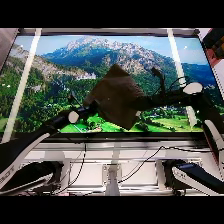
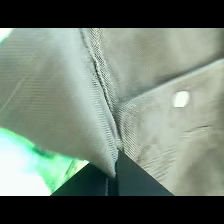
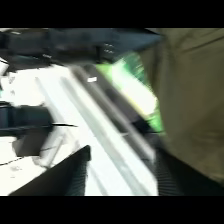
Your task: Fold the clothes and pants, and hang the long-sleeved shirts on hangers.
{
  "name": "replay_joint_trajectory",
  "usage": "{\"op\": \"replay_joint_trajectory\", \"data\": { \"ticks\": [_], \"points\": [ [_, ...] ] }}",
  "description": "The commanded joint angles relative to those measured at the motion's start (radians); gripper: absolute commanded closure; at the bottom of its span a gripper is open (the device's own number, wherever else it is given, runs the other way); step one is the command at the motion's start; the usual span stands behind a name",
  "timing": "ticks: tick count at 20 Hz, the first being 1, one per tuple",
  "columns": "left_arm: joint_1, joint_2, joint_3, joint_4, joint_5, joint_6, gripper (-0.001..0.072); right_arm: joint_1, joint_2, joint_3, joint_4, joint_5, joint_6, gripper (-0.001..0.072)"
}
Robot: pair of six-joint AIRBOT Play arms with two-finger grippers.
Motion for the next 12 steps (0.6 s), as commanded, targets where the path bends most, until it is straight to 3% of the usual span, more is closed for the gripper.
{"op": "replay_joint_trajectory", "data": {
  "ticks": [1,3,4,5,7,10,12],
  "points": [
    [0.138,0.157,0.001,-0.002,-0.092,0.260,0.0692,0.000,0.000,0.121,-0.248,-0.073,0.050,0.0304],
    [0.244,0.259,0.001,0.011,-0.237,0.397,0.0692,0.000,-0.003,0.127,-0.402,-0.182,0.131,0.0336],
    [0.293,0.292,0.000,0.041,-0.319,0.444,0.0692,0.000,-0.013,0.127,-0.444,-0.208,0.138,0.0496],
    [0.331,0.308,0.000,0.082,-0.395,0.472,0.0692,0.000,-0.032,0.126,-0.455,-0.231,0.138,0.0562],
    [0.377,0.299,0.000,0.203,-0.501,0.479,0.0692,0.000,-0.087,0.125,-0.441,-0.273,0.139,0.0559],
    [0.389,0.270,0.000,0.376,-0.518,0.478,0.0691,0.000,-0.203,0.125,-0.388,-0.261,0.166,0.0537],
    [0.399,0.254,0.000,0.455,-0.518,0.478,0.0691,0.000,-0.285,0.125,-0.318,-0.241,0.166,0.0406]
  ]
}}
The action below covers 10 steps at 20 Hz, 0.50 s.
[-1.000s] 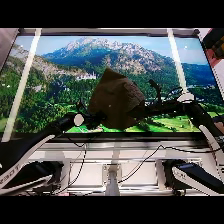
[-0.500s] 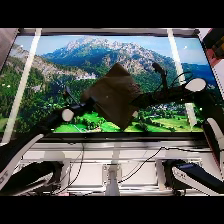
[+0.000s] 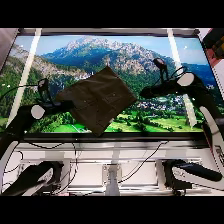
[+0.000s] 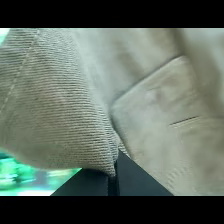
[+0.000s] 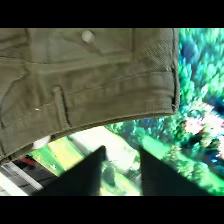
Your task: Fold the clothes and pants, and hang the long-sleeved shirts on hangers.
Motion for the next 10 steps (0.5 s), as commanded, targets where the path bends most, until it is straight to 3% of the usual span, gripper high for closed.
{"op": "replay_joint_trajectory", "data": {
  "ticks": [1,6,8,10],
  "points": [
    [0.041,-0.016,0.000,0.190,-0.054,0.024,0.0691,0.000,-0.135,0.003,0.086,-0.008,0.026,0.0368],
    [0.111,-0.024,0.000,0.200,-0.126,0.022,0.0691,0.000,-0.248,0.003,0.140,-0.072,0.116,0.0346],
    [0.116,-0.034,0.000,0.200,-0.136,0.022,0.0691,0.000,-0.288,0.003,0.175,-0.085,0.172,0.0216],
    [0.116,-0.046,0.000,0.186,-0.135,0.021,0.0691,0.000,-0.329,0.003,0.251,-0.066,0.171,0.0147]
  ]
}}
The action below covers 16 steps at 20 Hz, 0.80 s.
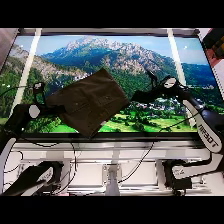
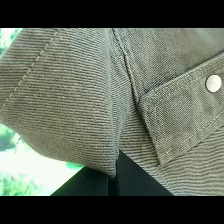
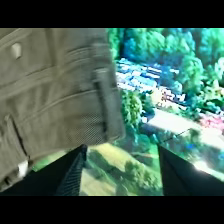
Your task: Fold the clothes and pants, and hang the long-sleeved shirts on hangers.
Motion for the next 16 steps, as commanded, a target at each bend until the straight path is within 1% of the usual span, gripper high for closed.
{"op": "replay_joint_trajectory", "data": {
  "ticks": [1,5,8,11,13,14,15,16],
  "points": [
    [0.011,-0.022,0.000,0.000,-0.024,0.000,0.0691,0.001,-0.079,0.001,0.127,0.008,0.042,0.0142],
    [0.011,-0.050,0.000,-0.004,-0.025,0.000,0.0691,0.007,-0.115,0.001,0.246,-0.004,0.008,0.0143],
    [0.011,-0.058,0.000,-0.003,-0.024,0.000,0.0691,0.021,-0.125,0.001,0.259,-0.019,0.010,0.0144],
    [0.010,-0.063,0.000,-0.005,-0.024,0.000,0.0691,0.047,-0.142,0.001,0.270,-0.022,0.012,0.0175],
    [0.010,-0.063,0.000,-0.031,-0.024,0.000,0.0690,0.069,-0.143,0.002,0.303,-0.050,0.003,0.0330],
    [0.010,-0.063,0.000,-0.057,-0.024,0.000,0.0690,0.079,-0.143,0.008,0.316,-0.070,-0.019,0.0473],
    [0.010,-0.063,0.000,-0.084,-0.024,0.000,0.0690,0.082,-0.143,0.022,0.315,-0.087,-0.031,0.0641],
    [0.010,-0.063,0.000,-0.118,-0.024,0.000,0.0690,0.082,-0.142,0.042,0.314,-0.095,-0.062,0.0662]
  ]
}}
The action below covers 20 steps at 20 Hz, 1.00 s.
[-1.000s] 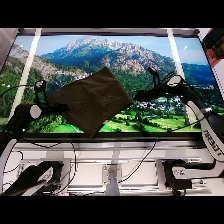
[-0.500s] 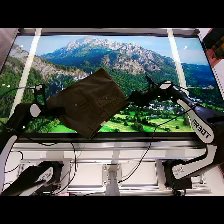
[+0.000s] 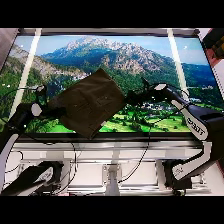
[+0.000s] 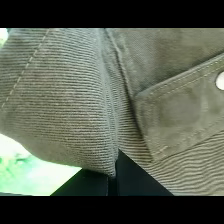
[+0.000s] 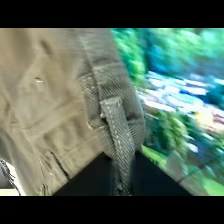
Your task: Fold the clothes and pants, and hang the long-sleeved shirts on hangers.
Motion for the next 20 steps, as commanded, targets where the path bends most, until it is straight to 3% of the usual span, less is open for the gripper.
{"op": "replay_joint_trajectory", "data": {
  "ticks": [1,5,8,12,14,16,17,18,19,20],
  "points": [
    [0.000,-0.001,-0.001,-0.108,0.001,0.000,0.0690,0.005,0.000,0.055,0.019,-0.048,-0.087,0.0662],
    [-0.022,-0.001,-0.001,-0.342,0.004,0.001,0.0691,-0.070,0.000,0.235,-0.105,-0.092,-0.092,0.0662],
    [-0.150,-0.002,-0.001,-0.459,0.060,0.000,0.0690,-0.117,0.000,0.362,-0.158,-0.190,-0.092,0.0661],
    [-0.450,-0.057,-0.001,-0.584,0.384,-0.069,0.0690,-0.106,0.000,0.417,-0.201,-0.359,-0.095,0.0661],
    [-0.590,-0.133,-0.001,-0.584,0.520,-0.159,0.0690,-0.103,-0.001,0.416,-0.242,-0.423,-0.095,0.0661],
    [-0.683,-0.227,-0.001,-0.584,0.580,-0.308,0.0690,-0.107,-0.001,0.416,-0.273,-0.465,-0.095,0.0656],
    [-0.718,-0.269,-0.001,-0.584,0.603,-0.387,0.0678,-0.112,-0.001,0.416,-0.284,-0.461,-0.095,0.0539],
    [-0.745,-0.306,0.000,-0.584,0.625,-0.446,0.0562,-0.116,0.000,0.417,-0.297,-0.449,-0.095,0.0347],
    [-0.762,-0.327,0.000,-0.584,0.646,-0.466,0.0288,-0.120,0.001,0.417,-0.304,-0.423,-0.095,0.0173],
    [-0.773,-0.334,0.000,-0.584,0.664,-0.465,0.0042,-0.129,0.005,0.417,-0.319,-0.393,-0.095,0.0144]
  ]
}}
